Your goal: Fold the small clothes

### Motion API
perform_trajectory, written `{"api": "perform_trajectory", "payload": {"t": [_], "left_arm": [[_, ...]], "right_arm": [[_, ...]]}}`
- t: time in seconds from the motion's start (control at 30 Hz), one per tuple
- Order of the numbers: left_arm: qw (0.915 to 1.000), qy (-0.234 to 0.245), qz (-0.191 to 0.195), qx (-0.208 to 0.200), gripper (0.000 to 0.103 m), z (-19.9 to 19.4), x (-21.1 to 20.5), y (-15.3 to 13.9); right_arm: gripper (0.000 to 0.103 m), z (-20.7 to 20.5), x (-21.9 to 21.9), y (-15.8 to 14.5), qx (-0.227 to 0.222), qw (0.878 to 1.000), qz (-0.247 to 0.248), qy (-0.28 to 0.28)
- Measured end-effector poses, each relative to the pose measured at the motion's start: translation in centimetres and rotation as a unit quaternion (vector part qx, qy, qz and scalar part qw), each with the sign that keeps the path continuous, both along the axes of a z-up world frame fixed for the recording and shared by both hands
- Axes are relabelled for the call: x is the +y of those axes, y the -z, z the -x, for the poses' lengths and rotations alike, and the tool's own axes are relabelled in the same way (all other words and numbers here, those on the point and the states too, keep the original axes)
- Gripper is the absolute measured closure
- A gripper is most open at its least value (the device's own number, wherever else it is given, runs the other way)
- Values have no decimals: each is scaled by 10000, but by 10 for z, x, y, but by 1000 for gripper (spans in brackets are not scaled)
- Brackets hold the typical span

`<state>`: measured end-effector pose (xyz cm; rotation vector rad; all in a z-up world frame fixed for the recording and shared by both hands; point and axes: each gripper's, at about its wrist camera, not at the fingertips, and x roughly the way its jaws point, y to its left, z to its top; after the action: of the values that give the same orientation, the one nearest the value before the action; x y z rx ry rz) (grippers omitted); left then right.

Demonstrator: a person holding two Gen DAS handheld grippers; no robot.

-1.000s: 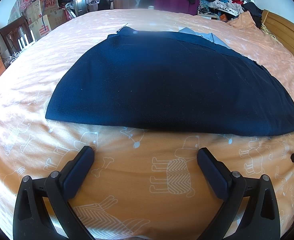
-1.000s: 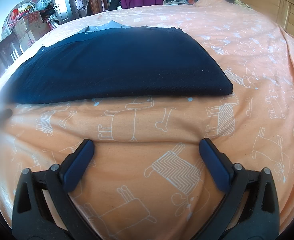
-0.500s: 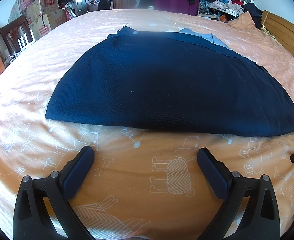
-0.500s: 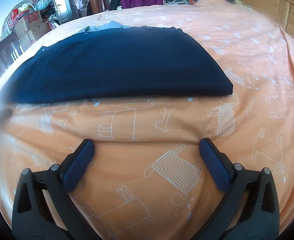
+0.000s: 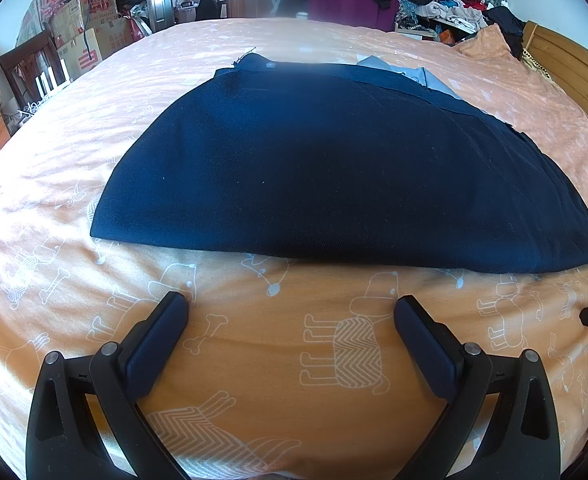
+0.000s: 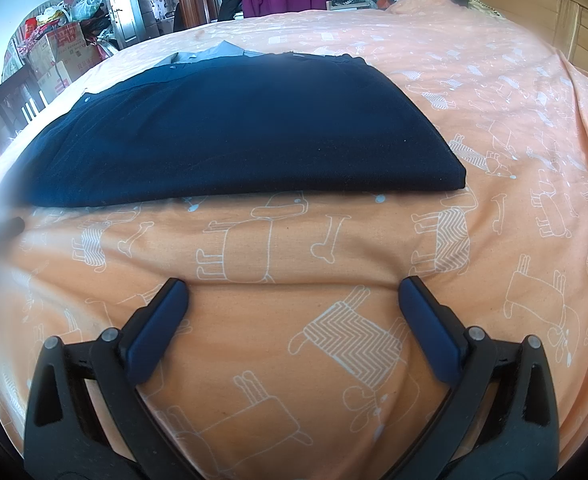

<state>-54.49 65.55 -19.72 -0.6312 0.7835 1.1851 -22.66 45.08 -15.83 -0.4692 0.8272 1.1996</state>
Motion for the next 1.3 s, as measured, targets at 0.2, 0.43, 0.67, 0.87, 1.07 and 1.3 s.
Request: {"api": "perform_trajectory", "payload": {"t": [0.2,0.43,0.67,0.87,1.07,1.3], "left_arm": [[10000,1,3,-6,0,-1,1,0],[10000,4,2,-22,0,-1,2,0],[10000,4,5,-16,0,-2,2,0],[10000,3,5,-16,0,-3,2,0],[10000,3,5,-16,0,-3,3,0],[10000,1,4,-20,0,-3,2,1]], "right_arm": [[0,0,0,0,0,10000,0,1],[0,1,0,0,2,10000,-5,1],[0,3,-1,0,10,10000,-14,2],[0,3,-1,-1,11,10000,-15,4],[0,3,-1,0,10,10000,-14,6],[0,4,-1,0,12,10000,-16,8]]}}
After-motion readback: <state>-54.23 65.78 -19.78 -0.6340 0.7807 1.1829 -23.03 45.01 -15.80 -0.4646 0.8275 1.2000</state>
